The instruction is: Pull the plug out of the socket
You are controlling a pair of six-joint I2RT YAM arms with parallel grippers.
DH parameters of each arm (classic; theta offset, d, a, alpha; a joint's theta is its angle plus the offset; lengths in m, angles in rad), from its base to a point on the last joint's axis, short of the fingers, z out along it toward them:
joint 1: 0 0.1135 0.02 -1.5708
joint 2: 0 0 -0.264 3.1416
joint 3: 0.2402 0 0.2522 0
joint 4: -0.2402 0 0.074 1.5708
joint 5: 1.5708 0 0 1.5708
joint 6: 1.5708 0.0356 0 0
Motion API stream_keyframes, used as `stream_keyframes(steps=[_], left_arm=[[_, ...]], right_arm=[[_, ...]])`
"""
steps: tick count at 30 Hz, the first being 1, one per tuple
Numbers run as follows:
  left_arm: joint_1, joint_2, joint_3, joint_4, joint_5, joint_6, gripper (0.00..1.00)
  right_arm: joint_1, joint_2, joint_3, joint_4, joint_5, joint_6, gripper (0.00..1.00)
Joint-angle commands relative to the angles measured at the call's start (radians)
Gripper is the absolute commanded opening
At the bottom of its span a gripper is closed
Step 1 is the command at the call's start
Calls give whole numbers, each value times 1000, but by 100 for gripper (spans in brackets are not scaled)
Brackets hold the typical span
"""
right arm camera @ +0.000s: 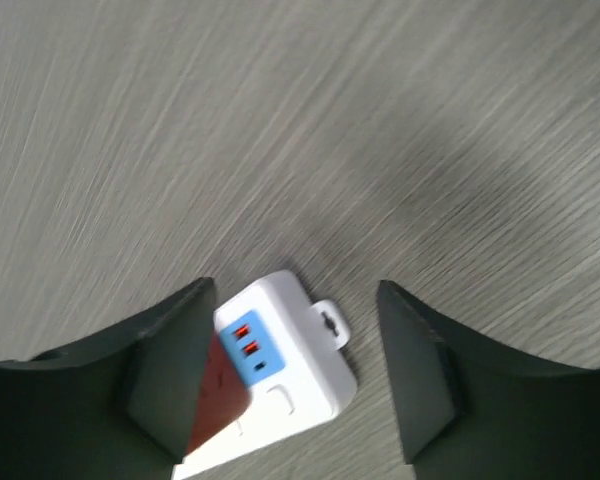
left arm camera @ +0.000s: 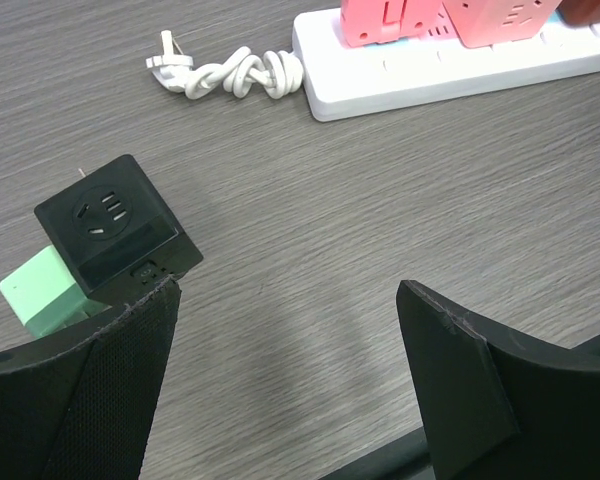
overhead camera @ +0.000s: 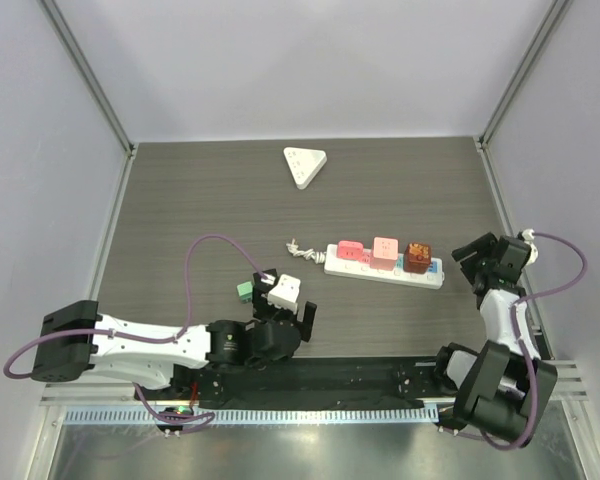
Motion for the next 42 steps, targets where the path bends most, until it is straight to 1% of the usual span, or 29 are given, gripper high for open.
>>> stream_keyframes(steps=[1, 2, 3, 4, 8, 11, 17, 22, 24, 26, 27, 28, 29, 30, 32, 33, 34, 35, 36, 37, 39, 40, 41, 42], left_arm=[[-5, 4, 36, 27, -23, 9, 89], [-5, 7, 36, 27, -23, 9, 89], [-5, 7, 35, 29, -23, 9, 89], [-4, 5, 33, 27, -23, 11, 89], [-5, 1, 25, 41, -23, 15, 89], [-4, 8, 25, 44, -24, 19, 89], [-5, 7, 25, 43, -23, 19, 89], [-5, -12, 4, 85, 5, 45, 89], [-5, -21, 2, 85, 9, 48, 90], [-4, -26, 10, 85, 3, 60, 93], [-1, -30, 15, 85, -10, 71, 95], [4, -32, 28, 107, -17, 113, 100], [15, -27, 38, 119, -17, 136, 100], [48, -24, 59, 118, 9, 149, 100], [97, -19, 151, 52, 49, 144, 100], [152, -10, 182, 21, 118, 137, 100], [182, -1, 212, -28, 161, 131, 100], [238, 8, 285, -57, 208, 103, 100], [260, 23, 321, -95, 239, 88, 100], [275, 55, 399, -176, 261, 71, 100], [309, 91, 468, -264, 263, 3, 100], [321, 126, 499, -339, 264, -26, 100], [349, 143, 525, -373, 282, -52, 100], [366, 157, 579, -434, 305, -114, 100]], right_arm=[[-78, 94, -33, 179, -176, 53, 68], [-87, 117, -39, 225, -214, 73, 63], [-92, 156, -44, 242, -223, 75, 62], [-92, 171, -52, 256, -236, 75, 59], [-91, 191, -78, 290, -262, 72, 50], [-91, 184, -96, 289, -276, 69, 47], [-69, 166, -161, 298, -294, 62, 46], [-35, 172, -211, 312, -326, 52, 40], [-6, 145, -233, 313, -343, 62, 40], [35, 108, -247, 292, -340, 81, 40], [104, 67, -259, 283, -322, 99, 40], [144, 38, -266, 270, -303, 111, 40], [184, 14, -274, 255, -259, 124, 41], [257, -33, -291, 249, -245, 154, 41], [282, -73, -302, 212, -225, 165, 42], [284, -98, -305, 198, -211, 167, 43], [284, -143, -302, 178, -199, 162, 44], [284, -171, -296, 128, -185, 156, 44], [284, -194, -279, 108, -159, 148, 45], [284, -228, -268, 74, -145, 129, 46], [285, -240, -233, 52, -110, 105, 47], [284, -239, -222, 49, -101, 90, 48], [284, -218, -211, 52, -92, 69, 49], [284, -198, -189, 60, -85, 55, 50]])
